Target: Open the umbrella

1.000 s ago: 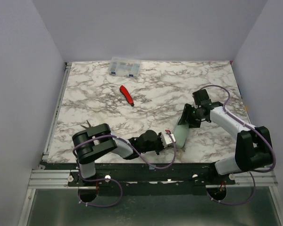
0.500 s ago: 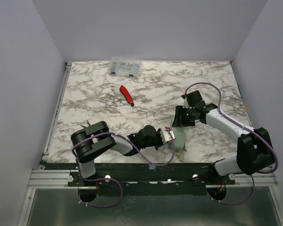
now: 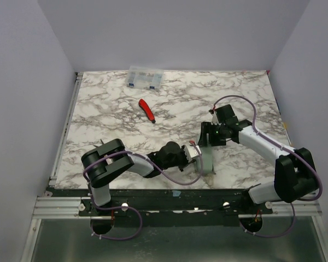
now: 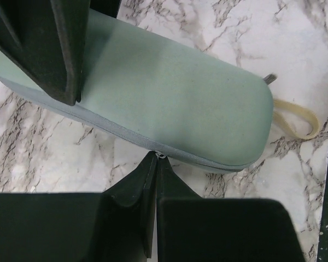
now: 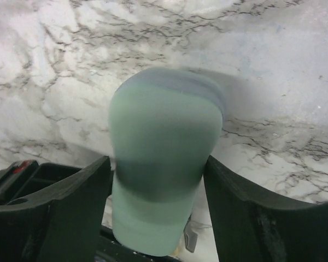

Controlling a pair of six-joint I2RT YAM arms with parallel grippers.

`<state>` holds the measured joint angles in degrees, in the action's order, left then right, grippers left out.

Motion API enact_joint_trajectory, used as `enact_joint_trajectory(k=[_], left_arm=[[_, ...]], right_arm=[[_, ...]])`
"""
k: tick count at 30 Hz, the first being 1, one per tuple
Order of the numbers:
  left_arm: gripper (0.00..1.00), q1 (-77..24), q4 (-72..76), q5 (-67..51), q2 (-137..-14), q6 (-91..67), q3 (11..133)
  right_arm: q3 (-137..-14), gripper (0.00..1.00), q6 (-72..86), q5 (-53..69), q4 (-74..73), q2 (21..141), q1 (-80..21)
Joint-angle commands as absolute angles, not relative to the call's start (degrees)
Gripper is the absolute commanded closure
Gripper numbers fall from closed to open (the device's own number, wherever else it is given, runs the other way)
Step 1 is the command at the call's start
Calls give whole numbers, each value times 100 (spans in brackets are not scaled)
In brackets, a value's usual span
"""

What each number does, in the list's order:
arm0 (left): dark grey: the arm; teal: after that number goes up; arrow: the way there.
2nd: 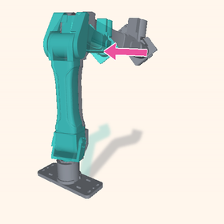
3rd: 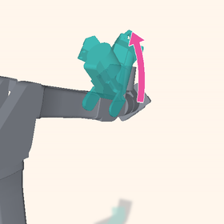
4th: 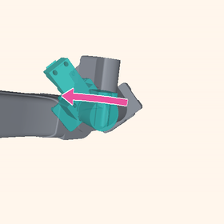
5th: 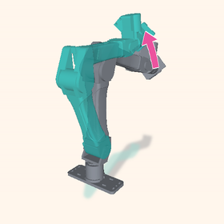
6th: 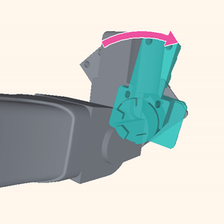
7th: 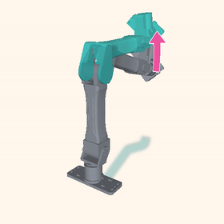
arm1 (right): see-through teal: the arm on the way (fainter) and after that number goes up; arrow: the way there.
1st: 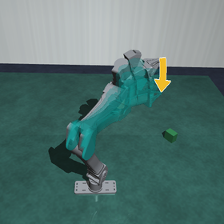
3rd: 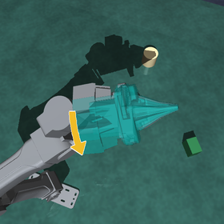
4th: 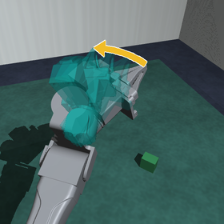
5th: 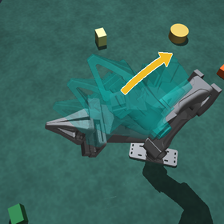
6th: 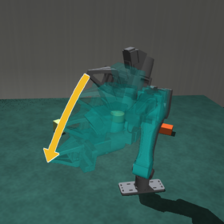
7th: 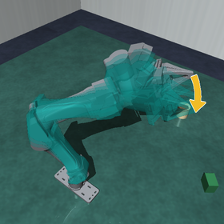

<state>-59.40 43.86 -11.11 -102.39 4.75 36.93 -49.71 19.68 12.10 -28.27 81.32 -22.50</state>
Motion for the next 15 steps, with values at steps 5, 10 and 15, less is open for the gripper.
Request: enact_joint_trajectory(k=[5, 10, 15], left_arm=[[100, -5801, 4186, -1112, -10159, -620, 3836], [100, -5783, 4181, -1216, -10203, -999, 3927], [100, -5755, 4247, -1327, -10294, -1207, 4035]], right_arm=[[-5793, 10, 1999, 2002, -3543, 7902, -2353], [-5545, 9, 1981, 2105, -3862, 7502, -2351], [-5147, 9, 2166, 1783, -4403, 7408, -2347]])
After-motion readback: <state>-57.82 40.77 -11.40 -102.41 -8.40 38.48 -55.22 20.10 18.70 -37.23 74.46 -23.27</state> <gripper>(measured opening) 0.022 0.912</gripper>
